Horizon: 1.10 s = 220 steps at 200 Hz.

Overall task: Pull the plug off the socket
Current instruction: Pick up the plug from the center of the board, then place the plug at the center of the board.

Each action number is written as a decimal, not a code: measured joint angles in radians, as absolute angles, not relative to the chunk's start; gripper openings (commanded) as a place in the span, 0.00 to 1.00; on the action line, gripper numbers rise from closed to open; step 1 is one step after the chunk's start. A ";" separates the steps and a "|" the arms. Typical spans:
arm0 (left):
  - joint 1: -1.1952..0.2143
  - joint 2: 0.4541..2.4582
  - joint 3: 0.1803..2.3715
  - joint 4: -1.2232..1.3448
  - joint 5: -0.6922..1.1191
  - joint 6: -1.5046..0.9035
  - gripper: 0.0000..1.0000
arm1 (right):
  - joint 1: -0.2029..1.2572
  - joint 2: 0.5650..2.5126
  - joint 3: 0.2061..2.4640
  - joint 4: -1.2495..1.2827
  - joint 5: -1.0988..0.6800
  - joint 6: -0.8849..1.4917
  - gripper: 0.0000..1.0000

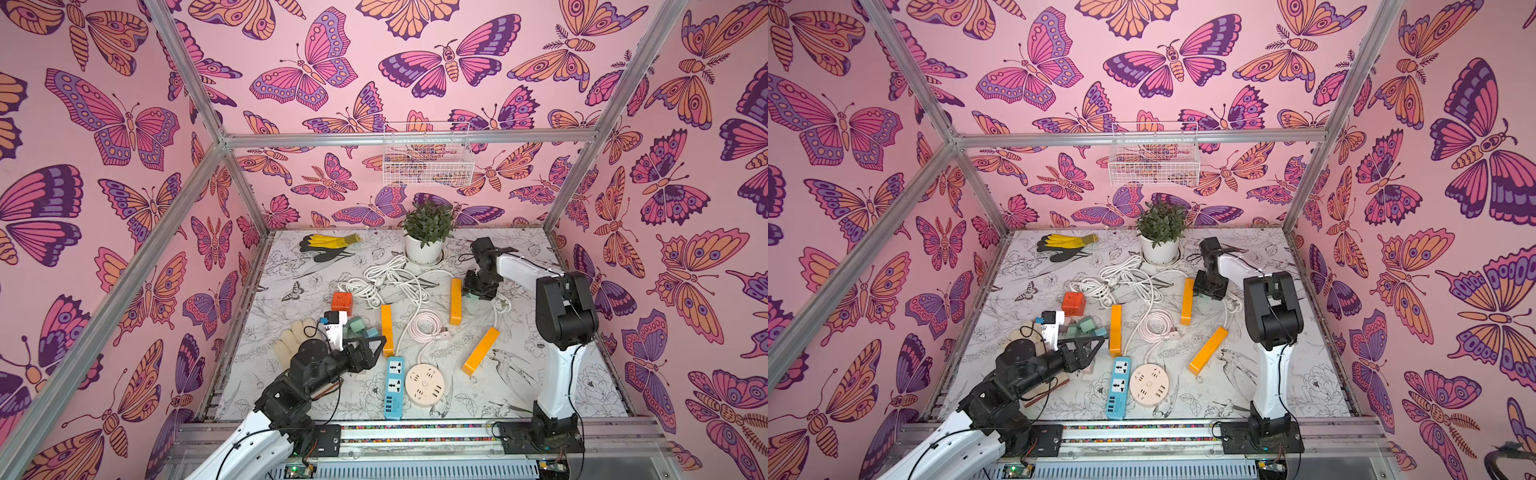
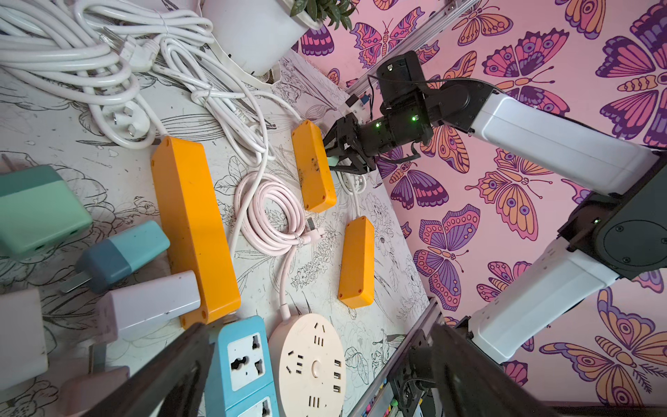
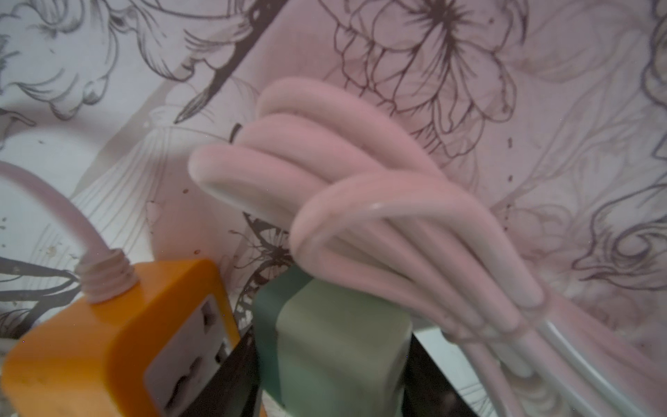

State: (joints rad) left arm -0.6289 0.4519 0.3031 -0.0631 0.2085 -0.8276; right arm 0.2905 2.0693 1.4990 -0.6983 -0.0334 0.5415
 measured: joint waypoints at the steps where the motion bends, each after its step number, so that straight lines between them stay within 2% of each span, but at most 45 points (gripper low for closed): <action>1: -0.629 0.451 0.303 -0.064 0.208 -0.828 0.99 | 0.290 2.069 1.498 -0.698 -0.033 0.542 0.47; 36: -0.629 0.438 0.303 -0.077 0.202 -0.827 0.98 | 0.290 1.967 1.398 -0.693 0.000 0.525 0.42; 90: -0.629 0.420 0.303 -0.107 0.169 -0.802 0.99 | 0.300 1.631 1.255 -0.650 -0.037 0.517 0.42; 123: -0.629 0.347 0.322 -0.207 0.084 -0.760 1.00 | 0.450 1.510 1.180 -0.542 -0.174 0.570 0.42; 142: -0.629 0.287 0.352 -0.266 0.026 -0.740 1.00 | 0.622 1.561 1.189 -0.451 -0.233 0.614 0.43; 173: -0.629 0.205 0.385 -0.350 -0.048 -0.716 1.00 | 0.877 1.812 1.345 -0.382 -0.266 0.659 0.43; 202: -0.629 0.157 0.393 -0.434 -0.088 -0.707 1.00 | 0.984 2.025 1.551 -0.410 -0.240 0.674 0.47; 213: -0.629 0.140 0.394 -0.457 -0.099 -0.706 1.00 | 0.998 2.079 1.617 -0.434 -0.228 0.677 0.51; 220: -0.629 0.131 0.394 -0.467 -0.104 -0.705 1.00 | 1.002 2.106 1.654 -0.451 -0.221 0.677 0.57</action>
